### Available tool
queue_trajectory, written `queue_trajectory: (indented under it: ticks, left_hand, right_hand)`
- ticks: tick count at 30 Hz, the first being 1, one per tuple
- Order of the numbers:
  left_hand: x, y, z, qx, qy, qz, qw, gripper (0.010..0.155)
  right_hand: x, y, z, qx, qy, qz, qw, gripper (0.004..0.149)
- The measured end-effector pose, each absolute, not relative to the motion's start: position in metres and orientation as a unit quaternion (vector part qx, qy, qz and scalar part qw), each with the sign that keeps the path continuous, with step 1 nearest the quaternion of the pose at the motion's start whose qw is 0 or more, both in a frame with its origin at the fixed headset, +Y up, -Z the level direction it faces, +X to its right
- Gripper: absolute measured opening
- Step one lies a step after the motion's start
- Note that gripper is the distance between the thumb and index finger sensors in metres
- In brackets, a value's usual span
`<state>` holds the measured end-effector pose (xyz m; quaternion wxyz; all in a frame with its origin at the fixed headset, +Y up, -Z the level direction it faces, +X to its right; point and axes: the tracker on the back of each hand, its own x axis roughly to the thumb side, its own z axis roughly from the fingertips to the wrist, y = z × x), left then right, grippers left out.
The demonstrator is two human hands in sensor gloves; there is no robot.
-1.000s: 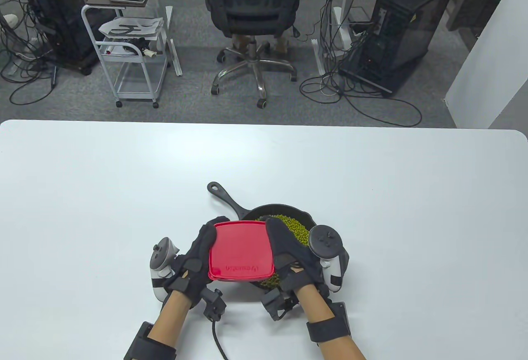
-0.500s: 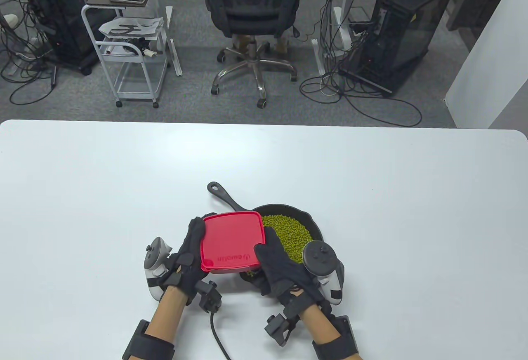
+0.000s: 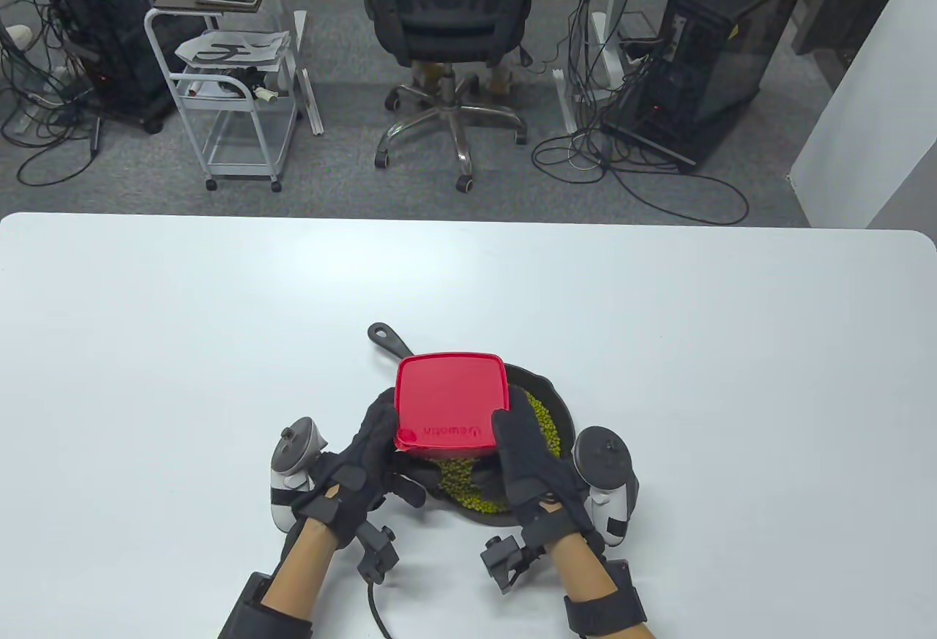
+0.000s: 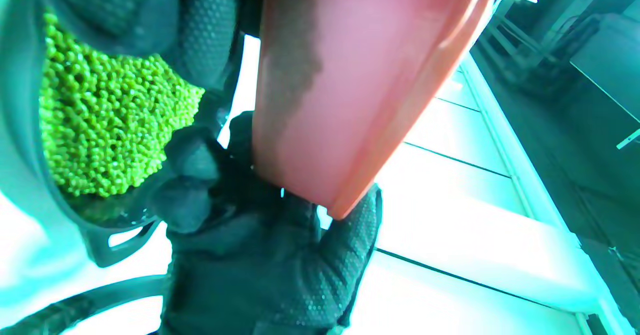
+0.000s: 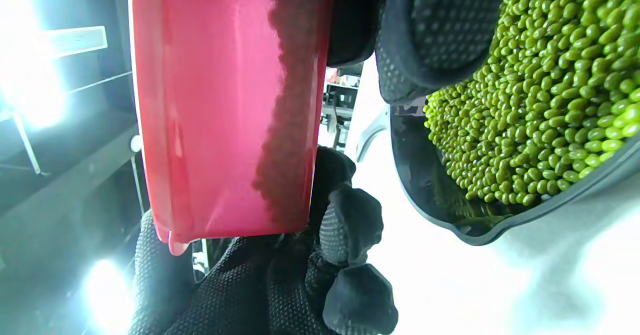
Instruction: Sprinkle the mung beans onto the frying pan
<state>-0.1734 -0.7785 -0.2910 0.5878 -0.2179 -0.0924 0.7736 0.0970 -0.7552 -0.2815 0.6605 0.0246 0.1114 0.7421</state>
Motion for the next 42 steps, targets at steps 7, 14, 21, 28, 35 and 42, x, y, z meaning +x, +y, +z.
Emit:
queue_trajectory:
  ticks: [7,14,21,28,35,42]
  left_hand:
    - [-0.168,-0.769,-0.289,-0.198,-0.119,0.755,0.613,0.099]
    - [-0.161,-0.765,-0.288,-0.145,-0.131,0.717,0.669,0.104]
    - [-0.162,-0.761,-0.288,-0.094,-0.131,0.706,0.689,0.103]
    - [-0.159,-0.763,-0.285,-0.059,-0.125,0.698,0.703,0.101]
    - [-0.159,-0.762,-0.286,-0.063,-0.131,0.703,0.696,0.099]
    - [-0.162,-0.765,-0.287,-0.071,-0.113,0.711,0.690,0.099]
  right_hand:
    - [0.096,-0.757,-0.282,0.024,0.107,0.749,0.654,0.078]
    - [0.099,-0.753,-0.281,0.032,0.074,0.767,0.637,0.076]
    - [0.096,-0.751,-0.279,0.049,0.066,0.764,0.640,0.076]
    - [0.097,-0.753,-0.280,0.050,0.055,0.767,0.638,0.076]
    - [0.096,-0.751,-0.282,0.055,0.059,0.771,0.632,0.077]
    - [0.097,-0.754,-0.284,0.052,0.078,0.754,0.650,0.081]
